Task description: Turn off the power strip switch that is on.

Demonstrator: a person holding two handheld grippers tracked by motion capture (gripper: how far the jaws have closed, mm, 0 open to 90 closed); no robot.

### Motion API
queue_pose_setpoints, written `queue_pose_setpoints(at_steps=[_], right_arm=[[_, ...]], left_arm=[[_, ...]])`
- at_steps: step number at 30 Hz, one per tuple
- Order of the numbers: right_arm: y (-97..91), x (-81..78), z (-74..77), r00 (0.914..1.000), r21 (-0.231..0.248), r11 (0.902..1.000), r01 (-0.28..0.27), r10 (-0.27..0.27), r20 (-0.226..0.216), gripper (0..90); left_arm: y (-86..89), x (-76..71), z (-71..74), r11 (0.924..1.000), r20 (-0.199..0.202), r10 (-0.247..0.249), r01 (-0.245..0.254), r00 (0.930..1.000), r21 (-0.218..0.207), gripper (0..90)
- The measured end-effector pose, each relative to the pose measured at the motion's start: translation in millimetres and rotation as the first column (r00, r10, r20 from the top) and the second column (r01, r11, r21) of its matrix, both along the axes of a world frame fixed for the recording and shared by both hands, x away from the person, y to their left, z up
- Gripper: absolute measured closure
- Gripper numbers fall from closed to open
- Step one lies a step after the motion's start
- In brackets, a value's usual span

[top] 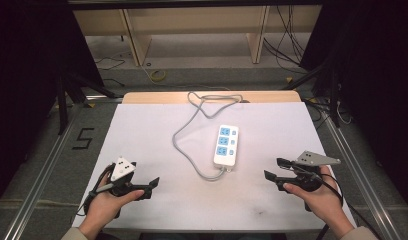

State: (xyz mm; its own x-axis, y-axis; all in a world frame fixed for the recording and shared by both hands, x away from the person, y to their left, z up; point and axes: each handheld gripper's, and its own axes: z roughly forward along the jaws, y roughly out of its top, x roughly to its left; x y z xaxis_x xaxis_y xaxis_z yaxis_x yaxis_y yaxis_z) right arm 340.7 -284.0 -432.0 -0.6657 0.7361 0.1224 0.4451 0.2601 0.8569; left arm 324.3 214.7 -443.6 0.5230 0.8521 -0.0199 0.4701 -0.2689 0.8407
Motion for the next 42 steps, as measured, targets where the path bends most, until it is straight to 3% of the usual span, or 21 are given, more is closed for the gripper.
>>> queue_pose_setpoints(at_steps=[2,6,9,11,12,13,17,18,19,21,31,42], right_arm=[[-0.1,1.0,0.7,1.0000,0.004,1.0000,-0.004,0.004,-0.005,32.2],[2.3,4.9,4.3,0.9999,-0.019,0.9998,-0.006,0.006,-0.015,37.2],[4.8,10.1,7.2,0.9997,-0.078,0.9970,-0.007,0.005,-0.023,46.9],[7.4,14.6,10.3,0.9995,-0.103,0.9946,-0.011,0.008,-0.031,55.5],[7.4,14.6,10.3,0.9995,-0.103,0.9946,-0.011,0.008,-0.031,55.5],[11.2,19.8,15.4,0.9995,-0.128,0.9916,-0.019,0.015,-0.027,63.1],[22.3,34.2,29.1,0.9997,-0.166,0.9860,-0.016,0.013,-0.020,78.9],[22.3,34.2,29.1,0.9997,-0.166,0.9860,-0.016,0.013,-0.020,78.9],[30.1,43.9,35.7,0.9997,-0.199,0.9798,-0.015,0.010,-0.024,86.7],[35.5,52.0,39.5,0.9992,-0.207,0.9781,-0.019,0.011,-0.038,90.0],[58.2,90.6,47.8,0.9932,-0.262,0.9637,-0.049,0.020,-0.115,90.0],[73.9,108.9,48.9,0.9876,-0.298,0.9515,-0.077,0.031,-0.154,90.0]], left_arm=[[-1.2,1.2,0.1,0.9999,-0.002,-0.003,0.003,1.0000,-0.012,6.8],[-2.6,2.4,-1.2,0.9999,-0.001,-0.010,0.010,1.0000,0.008,6.8],[-2.7,1.6,-1.8,0.9999,-0.009,-0.011,0.011,0.9999,0.006,7.4],[-3.3,1.7,-1.5,0.9999,-0.003,-0.007,0.007,1.0000,0.010,8.1],[-3.3,1.7,-1.5,0.9999,-0.003,-0.007,0.007,1.0000,0.010,8.7],[-4.1,2.0,-1.5,0.9999,-0.002,-0.009,0.009,1.0000,0.006,8.9],[-4.5,2.0,-1.4,1.0000,0.000,0.002,-0.002,1.0000,0.002,11.3],[-4.5,2.0,-1.4,1.0000,0.000,0.002,-0.002,1.0000,0.002,12.0],[-4.4,2.1,-1.4,1.0000,0.003,0.004,-0.004,1.0000,-0.001,12.3],[-4.5,2.0,-1.6,1.0000,0.002,0.004,-0.004,1.0000,-0.002,12.7],[-5.0,1.9,-1.9,1.0000,0.001,0.003,-0.003,1.0000,0.006,13.7],[-5.3,2.3,-2.3,0.9998,0.000,0.007,-0.007,1.0000,0.017,14.1]])
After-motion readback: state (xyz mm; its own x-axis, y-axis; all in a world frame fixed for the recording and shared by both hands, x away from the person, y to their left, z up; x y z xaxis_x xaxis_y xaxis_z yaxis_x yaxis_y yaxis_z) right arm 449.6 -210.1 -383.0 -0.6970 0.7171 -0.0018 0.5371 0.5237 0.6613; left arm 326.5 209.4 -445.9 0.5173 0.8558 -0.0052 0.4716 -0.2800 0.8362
